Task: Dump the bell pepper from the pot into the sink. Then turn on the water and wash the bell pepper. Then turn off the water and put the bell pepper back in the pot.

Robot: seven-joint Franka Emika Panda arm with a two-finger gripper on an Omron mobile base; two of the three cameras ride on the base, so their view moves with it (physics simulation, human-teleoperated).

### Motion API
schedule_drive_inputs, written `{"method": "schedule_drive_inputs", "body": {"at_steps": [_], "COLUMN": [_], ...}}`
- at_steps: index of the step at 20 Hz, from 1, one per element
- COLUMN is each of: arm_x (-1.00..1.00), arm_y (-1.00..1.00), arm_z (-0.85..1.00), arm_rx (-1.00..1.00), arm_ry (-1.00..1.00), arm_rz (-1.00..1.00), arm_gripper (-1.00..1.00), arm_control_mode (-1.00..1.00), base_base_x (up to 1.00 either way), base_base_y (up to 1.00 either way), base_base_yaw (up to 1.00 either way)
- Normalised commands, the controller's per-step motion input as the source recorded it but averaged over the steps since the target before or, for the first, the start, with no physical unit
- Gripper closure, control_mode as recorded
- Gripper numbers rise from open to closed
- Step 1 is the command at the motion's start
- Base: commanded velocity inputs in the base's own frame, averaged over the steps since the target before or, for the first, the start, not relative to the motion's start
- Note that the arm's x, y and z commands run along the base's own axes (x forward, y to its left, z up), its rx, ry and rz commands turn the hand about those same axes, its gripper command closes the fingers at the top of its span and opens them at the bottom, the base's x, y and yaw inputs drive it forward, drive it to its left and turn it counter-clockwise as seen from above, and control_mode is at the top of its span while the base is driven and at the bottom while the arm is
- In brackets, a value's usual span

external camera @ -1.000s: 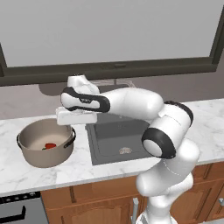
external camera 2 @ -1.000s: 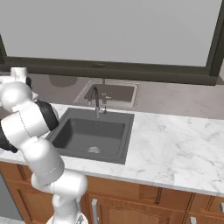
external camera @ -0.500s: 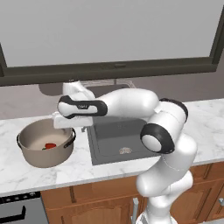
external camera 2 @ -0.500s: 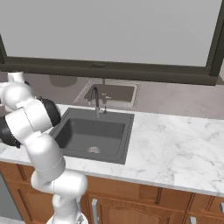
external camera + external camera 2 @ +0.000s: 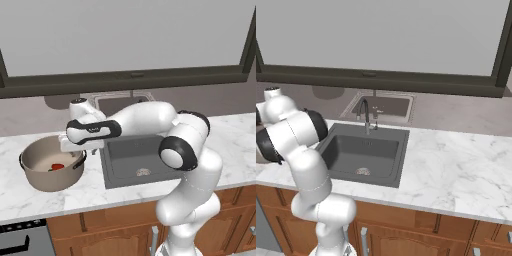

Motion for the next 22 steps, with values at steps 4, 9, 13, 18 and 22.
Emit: {"method": "schedule_drive_inputs", "body": {"at_steps": [4,9,13,18,22], "arm_x": [0.13,0.15,0.08,0.0,0.0], "arm_y": [0.05,0.09,0.07,0.05,0.06], "arm_z": [-0.18,-0.17,-0.3,-0.43,-0.41], "arm_rx": [0.0,0.0,0.0,-0.01,0.0], "arm_ry": [-0.05,-0.03,0.0,0.0,0.0], "arm_rz": [-0.02,-0.02,-0.03,-0.04,-0.03], "arm_gripper": [-1.0,-1.0,-1.0,1.0,1.0], "arm_control_mode": [-1.0,-1.0,-1.0,-1.0,-1.0], "base_base_x": [0.0,0.0,0.0,0.0,0.0], "base_base_y": [0.0,0.0,0.0,0.0,0.0], "base_base_yaw": [0.0,0.0,0.0,0.0,0.0]}}
